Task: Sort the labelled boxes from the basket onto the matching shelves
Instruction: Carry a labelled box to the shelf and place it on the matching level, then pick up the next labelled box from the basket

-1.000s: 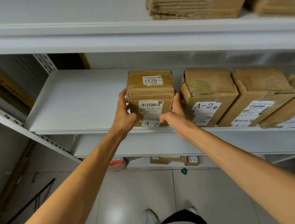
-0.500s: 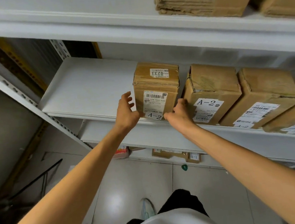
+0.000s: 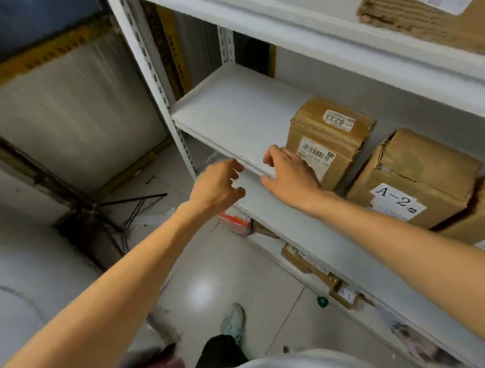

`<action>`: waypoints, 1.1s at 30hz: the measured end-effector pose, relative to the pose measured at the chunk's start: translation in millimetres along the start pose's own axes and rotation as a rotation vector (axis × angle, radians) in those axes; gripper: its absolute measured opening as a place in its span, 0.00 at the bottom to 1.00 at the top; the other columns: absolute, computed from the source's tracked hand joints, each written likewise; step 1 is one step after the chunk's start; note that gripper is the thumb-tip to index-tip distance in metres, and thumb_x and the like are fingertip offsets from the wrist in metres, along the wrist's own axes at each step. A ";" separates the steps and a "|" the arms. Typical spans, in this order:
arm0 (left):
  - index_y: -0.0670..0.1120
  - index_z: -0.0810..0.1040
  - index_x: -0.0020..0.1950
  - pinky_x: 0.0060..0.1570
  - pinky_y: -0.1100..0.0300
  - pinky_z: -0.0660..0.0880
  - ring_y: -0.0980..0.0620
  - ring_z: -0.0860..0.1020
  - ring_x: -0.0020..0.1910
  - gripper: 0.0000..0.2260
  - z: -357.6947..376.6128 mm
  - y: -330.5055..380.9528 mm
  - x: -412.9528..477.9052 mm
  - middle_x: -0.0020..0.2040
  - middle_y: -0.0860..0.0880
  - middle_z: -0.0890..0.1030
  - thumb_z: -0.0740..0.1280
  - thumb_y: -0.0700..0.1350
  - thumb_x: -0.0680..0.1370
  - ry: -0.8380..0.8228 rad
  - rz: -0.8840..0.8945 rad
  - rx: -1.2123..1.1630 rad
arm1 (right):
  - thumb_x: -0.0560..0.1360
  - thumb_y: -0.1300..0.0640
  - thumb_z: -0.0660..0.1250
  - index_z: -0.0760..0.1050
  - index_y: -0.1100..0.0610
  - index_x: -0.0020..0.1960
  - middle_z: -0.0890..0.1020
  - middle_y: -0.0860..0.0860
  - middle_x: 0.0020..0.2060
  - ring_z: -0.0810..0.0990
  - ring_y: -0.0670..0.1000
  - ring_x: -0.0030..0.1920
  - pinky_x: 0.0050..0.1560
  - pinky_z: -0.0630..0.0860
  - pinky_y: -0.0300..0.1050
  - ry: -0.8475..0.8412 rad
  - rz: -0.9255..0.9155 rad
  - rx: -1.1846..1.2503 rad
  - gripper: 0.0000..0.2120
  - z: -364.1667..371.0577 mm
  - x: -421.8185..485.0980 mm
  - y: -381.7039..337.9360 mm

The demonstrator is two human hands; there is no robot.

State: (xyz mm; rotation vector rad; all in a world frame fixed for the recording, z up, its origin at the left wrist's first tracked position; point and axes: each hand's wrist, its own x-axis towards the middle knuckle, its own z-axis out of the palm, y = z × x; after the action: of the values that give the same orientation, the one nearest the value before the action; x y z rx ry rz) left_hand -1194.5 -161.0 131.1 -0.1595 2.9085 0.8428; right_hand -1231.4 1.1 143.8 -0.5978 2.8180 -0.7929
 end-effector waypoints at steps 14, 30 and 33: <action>0.47 0.77 0.59 0.53 0.54 0.76 0.47 0.79 0.53 0.17 24.2 -33.2 -335.7 0.53 0.48 0.81 0.71 0.45 0.71 0.424 -0.819 -0.077 | 0.74 0.48 0.68 0.72 0.58 0.60 0.76 0.56 0.56 0.75 0.58 0.58 0.50 0.73 0.51 -0.503 -1.075 -0.307 0.20 83.4 -148.1 -143.1; 0.44 0.76 0.60 0.48 0.53 0.75 0.45 0.78 0.51 0.17 156.8 37.9 -703.5 0.53 0.45 0.80 0.72 0.45 0.73 0.755 -1.468 -0.308 | 0.74 0.47 0.67 0.71 0.60 0.61 0.76 0.55 0.56 0.75 0.57 0.56 0.52 0.74 0.52 -0.942 -1.865 -0.443 0.22 168.2 -485.7 -251.6; 0.45 0.78 0.56 0.43 0.53 0.75 0.44 0.79 0.49 0.15 182.4 63.3 -761.2 0.50 0.45 0.81 0.72 0.46 0.71 0.828 -1.572 -0.330 | 0.74 0.46 0.67 0.72 0.60 0.60 0.77 0.56 0.54 0.76 0.59 0.54 0.52 0.76 0.56 -1.035 -1.964 -0.515 0.22 184.0 -557.3 -253.1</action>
State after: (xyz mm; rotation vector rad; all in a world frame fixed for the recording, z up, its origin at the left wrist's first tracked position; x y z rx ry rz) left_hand -436.6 43.8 113.0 -2.7250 1.8393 0.8667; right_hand -594.3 -50.5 143.2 -2.6809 0.7366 0.2964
